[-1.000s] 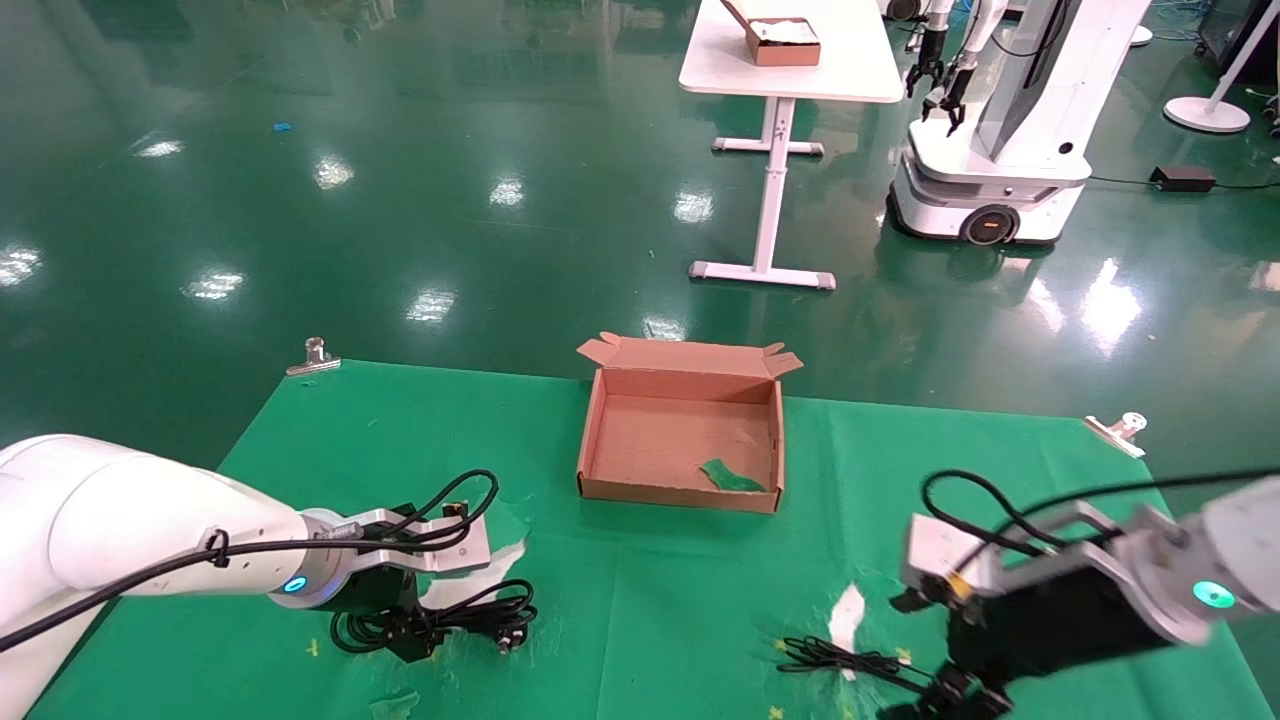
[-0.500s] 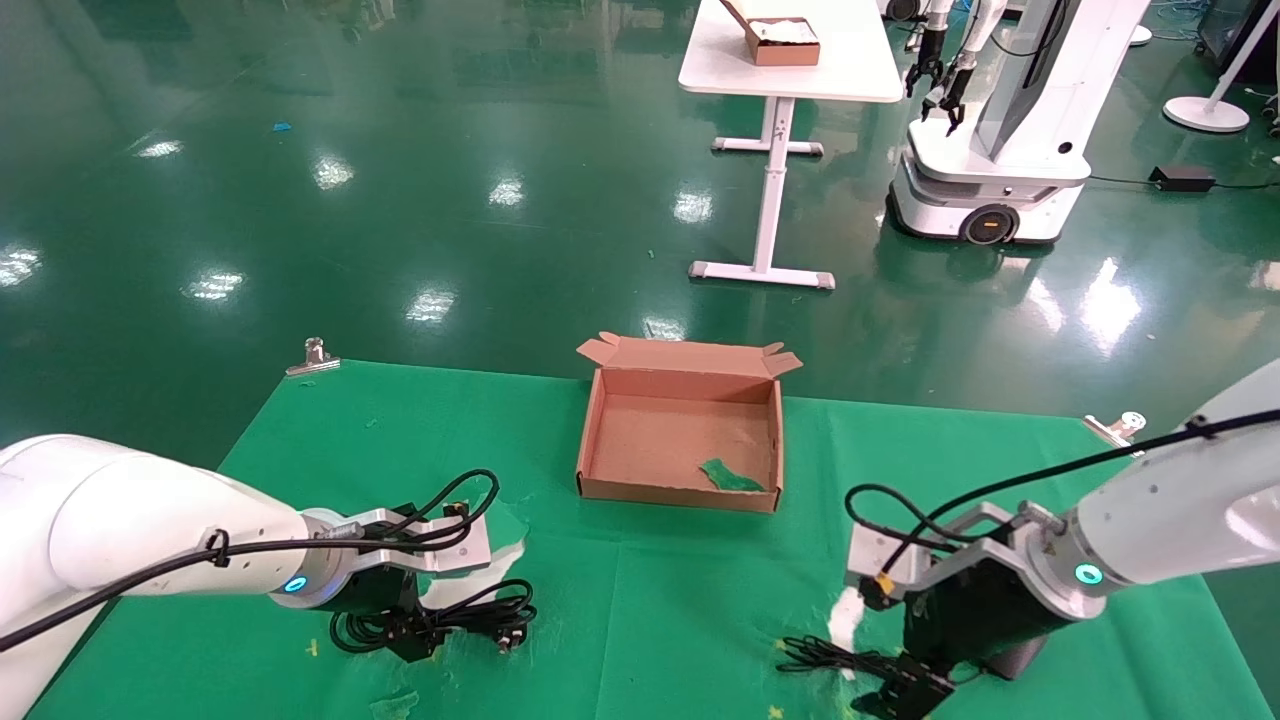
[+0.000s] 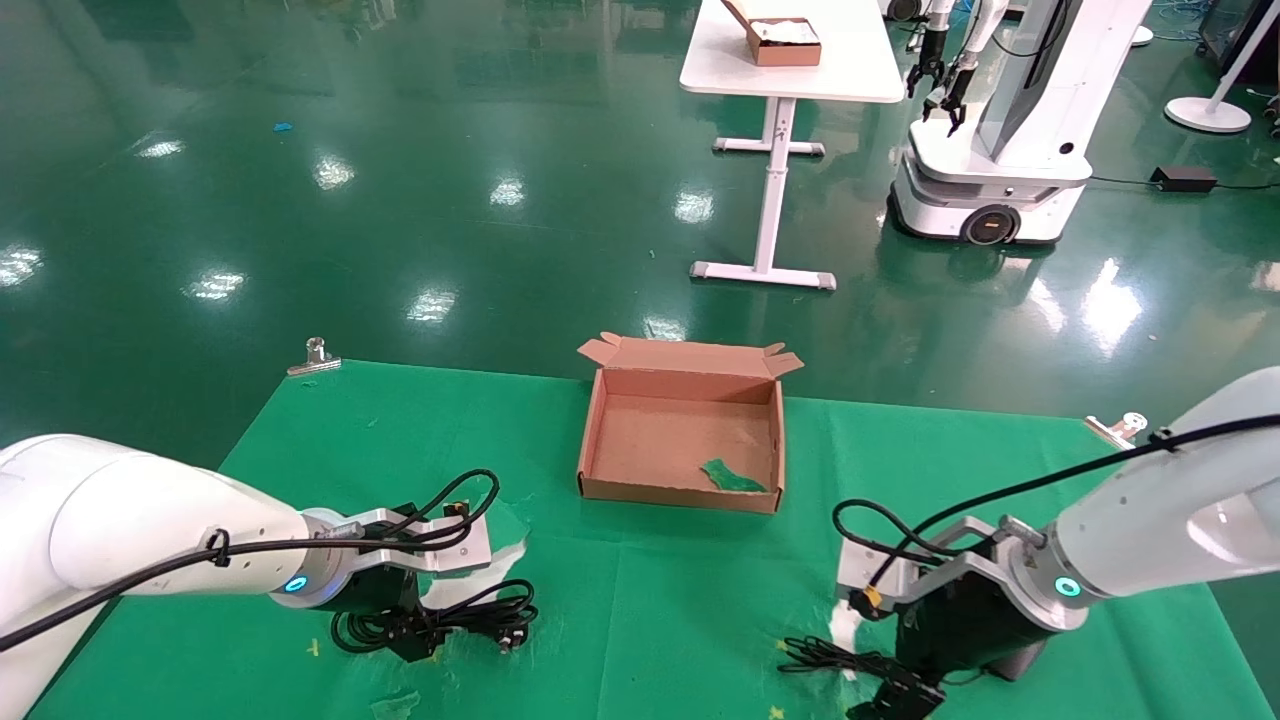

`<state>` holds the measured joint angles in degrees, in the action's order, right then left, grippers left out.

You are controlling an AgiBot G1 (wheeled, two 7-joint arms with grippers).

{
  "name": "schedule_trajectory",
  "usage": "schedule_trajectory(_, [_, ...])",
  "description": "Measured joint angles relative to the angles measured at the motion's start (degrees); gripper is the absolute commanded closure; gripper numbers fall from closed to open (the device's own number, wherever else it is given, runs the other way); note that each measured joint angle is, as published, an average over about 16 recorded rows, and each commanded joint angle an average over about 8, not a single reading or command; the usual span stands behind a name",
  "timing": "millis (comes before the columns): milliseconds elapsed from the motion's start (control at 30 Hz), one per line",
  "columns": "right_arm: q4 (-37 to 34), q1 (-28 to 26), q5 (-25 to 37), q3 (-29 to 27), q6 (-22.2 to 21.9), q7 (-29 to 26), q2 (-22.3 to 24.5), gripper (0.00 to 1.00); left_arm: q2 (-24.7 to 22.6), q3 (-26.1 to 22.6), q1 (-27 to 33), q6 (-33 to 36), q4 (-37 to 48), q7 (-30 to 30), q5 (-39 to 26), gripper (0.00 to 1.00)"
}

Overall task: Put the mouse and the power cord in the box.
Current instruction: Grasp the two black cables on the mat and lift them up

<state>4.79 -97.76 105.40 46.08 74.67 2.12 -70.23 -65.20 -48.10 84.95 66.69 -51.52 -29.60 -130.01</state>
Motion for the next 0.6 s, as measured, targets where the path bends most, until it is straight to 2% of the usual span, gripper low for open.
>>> schedule_trajectory(67, [-0.4, -0.1, 0.1, 0.1, -0.2, 0.1, -0.2, 1.00, 0.0, 0.0, 0.0, 0.0, 0.0, 0.0, 0.0, 0.96])
schedule_trajectory(100, [-0.6, -0.2, 0.2, 0.1, -0.3, 0.2, -0.3, 1.00, 0.0, 0.0, 0.0, 0.0, 0.0, 0.0, 0.0, 1.00])
schedule_trajectory(600, [-0.3, -0.1, 0.1, 0.1, -0.3, 0.2, -0.2, 1.00, 0.0, 0.0, 0.0, 0.0, 0.0, 0.0, 0.1, 1.00])
